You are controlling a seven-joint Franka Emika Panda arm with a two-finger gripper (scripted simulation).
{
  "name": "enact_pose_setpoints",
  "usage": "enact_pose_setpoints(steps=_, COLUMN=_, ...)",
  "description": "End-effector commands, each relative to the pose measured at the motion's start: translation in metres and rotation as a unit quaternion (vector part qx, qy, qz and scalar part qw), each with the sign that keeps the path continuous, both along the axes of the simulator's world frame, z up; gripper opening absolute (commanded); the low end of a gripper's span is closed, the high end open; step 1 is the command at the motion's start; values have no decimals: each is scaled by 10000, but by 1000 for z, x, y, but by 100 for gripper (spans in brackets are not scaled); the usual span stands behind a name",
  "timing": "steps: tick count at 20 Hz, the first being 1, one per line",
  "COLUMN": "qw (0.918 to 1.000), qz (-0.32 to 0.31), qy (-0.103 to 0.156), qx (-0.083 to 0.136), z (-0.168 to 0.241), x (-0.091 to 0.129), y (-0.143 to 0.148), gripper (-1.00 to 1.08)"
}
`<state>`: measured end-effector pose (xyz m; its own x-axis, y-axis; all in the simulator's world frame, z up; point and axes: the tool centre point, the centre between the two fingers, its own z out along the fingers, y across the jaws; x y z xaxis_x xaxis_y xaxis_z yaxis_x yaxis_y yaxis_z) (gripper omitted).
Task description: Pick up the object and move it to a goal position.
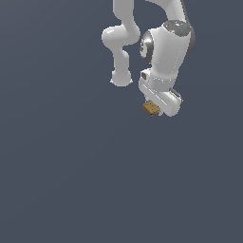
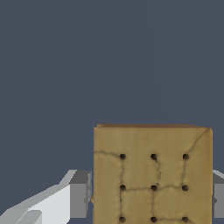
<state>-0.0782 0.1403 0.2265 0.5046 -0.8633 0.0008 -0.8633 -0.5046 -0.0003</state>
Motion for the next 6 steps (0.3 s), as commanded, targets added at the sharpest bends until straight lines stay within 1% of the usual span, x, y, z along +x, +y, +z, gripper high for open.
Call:
enact_pose_setpoints(steps=1, qw=10000, qz=-3, qy=1, qx=-2, z=10, x=-3, y=4, gripper=-100)
enact_pose_setpoints(steps=6, qw=10000, qz=-3, qy=1, qx=-2, z=18, x=-6, y=6, gripper=-100)
